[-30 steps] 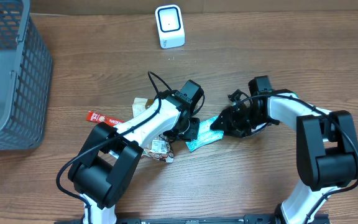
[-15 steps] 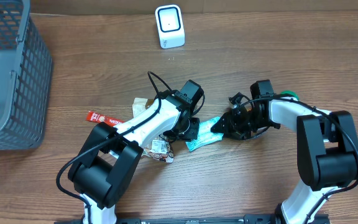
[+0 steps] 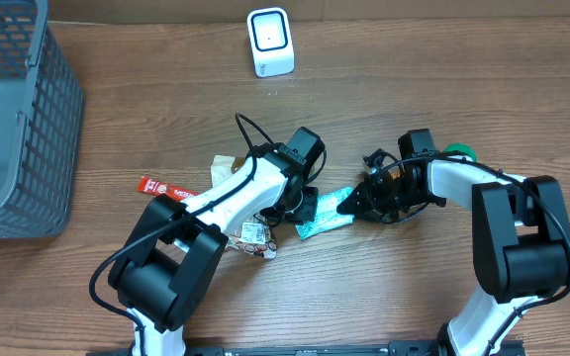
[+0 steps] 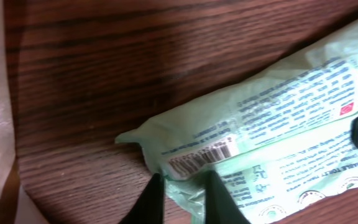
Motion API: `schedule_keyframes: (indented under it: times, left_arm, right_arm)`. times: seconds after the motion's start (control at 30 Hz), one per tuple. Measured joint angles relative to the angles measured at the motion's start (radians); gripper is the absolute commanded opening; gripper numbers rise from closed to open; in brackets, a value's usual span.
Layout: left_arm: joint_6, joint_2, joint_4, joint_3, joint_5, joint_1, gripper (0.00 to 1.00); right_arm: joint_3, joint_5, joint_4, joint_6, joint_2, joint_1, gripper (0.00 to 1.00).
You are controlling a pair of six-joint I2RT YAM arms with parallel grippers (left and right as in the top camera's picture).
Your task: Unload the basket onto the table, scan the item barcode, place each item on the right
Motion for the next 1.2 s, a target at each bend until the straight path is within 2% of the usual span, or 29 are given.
schedule_keyframes:
  times: [0.27, 0.4, 0.47, 0.87, 1.2]
  left_arm:
    - [0.0, -0.001, -0.002, 0.004, -0.01, -0.003, 0.08]
    - [0.005, -0.001, -0.01, 0.009, -0.018, -0.003, 0.16]
    - [0.016, -0.001, -0.015, 0.011, -0.029, -0.003, 0.17]
    - [0.035, -0.001, -0.025, 0.027, -0.126, -0.002, 0.15]
    - [0.06, -0.001, -0.153, 0.173, -0.193, 0.052, 0.15]
  right_arm:
    - [-0.001, -0.002, 0.011, 0.0, 0.0, 0.0, 0.17]
    - [-0.001, -0.001, 0.015, 0.0, 0.0, 0.0, 0.17]
    - [-0.001, -0.001, 0.015, 0.0, 0.0, 0.0, 0.17]
    - [-0.001, 0.002, 0.017, 0.0, 0.0, 0.001, 0.21]
    - [-0.001, 0.003, 0.019, 0.0, 0.001, 0.001, 0.21]
